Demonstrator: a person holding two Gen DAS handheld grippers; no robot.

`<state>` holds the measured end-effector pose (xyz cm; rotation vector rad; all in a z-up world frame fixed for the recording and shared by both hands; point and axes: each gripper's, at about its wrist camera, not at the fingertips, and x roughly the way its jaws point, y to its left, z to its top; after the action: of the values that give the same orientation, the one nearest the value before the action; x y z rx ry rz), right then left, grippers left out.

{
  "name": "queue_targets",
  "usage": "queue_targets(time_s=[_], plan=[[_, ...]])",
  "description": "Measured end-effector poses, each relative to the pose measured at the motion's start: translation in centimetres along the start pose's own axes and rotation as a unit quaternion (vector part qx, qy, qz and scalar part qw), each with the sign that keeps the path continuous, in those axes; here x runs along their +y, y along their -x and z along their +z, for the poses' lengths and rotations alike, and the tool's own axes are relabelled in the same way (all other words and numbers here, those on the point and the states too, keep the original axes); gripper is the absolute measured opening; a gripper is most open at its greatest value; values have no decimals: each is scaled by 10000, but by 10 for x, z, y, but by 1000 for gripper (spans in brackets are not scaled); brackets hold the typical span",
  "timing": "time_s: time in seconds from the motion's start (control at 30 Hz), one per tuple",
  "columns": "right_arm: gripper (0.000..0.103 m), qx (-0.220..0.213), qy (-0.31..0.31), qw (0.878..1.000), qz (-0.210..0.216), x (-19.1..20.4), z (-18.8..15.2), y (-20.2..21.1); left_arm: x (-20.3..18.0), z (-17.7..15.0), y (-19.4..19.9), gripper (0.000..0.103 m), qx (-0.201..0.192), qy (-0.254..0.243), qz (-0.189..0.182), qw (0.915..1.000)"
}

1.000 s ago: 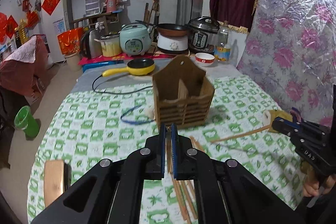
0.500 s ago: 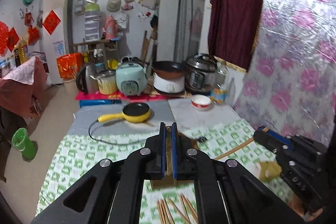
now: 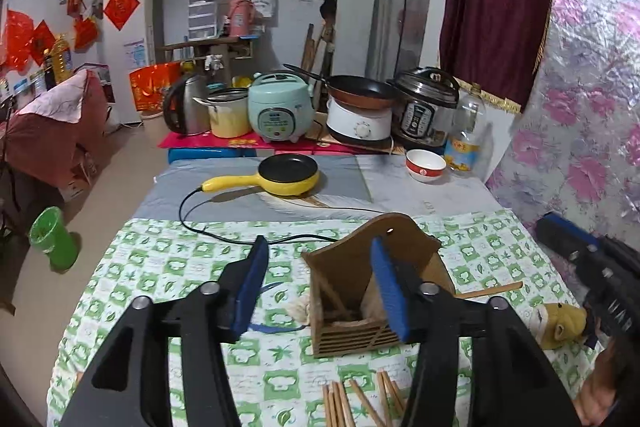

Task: Organize utensils
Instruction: 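Lift the held chopsticks with both tools and carry them over the wooden caddy, then open both tools to drop the chopsticks into the wooden caddy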

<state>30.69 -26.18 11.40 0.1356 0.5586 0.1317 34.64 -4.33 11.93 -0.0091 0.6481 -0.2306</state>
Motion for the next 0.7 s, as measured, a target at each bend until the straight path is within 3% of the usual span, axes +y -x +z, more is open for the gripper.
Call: queue_targets(time_s=[0.4, 0.5, 0.57, 0.7], plan=[[29, -403, 169, 9990, 53, 21, -26, 91, 12, -35, 86, 93, -342, 117, 290, 9989], [40, -454, 146, 9988, 60, 21, -40, 113, 17, -52, 101, 97, -291, 219, 257, 9990], [57, -512, 163, 9986, 28, 21, -53, 126, 20, -67, 107, 97, -218, 267, 251, 9991], [69, -539, 195, 9984, -31, 20, -85, 138, 22, -106, 106, 97, 68, 166, 331, 9993]])
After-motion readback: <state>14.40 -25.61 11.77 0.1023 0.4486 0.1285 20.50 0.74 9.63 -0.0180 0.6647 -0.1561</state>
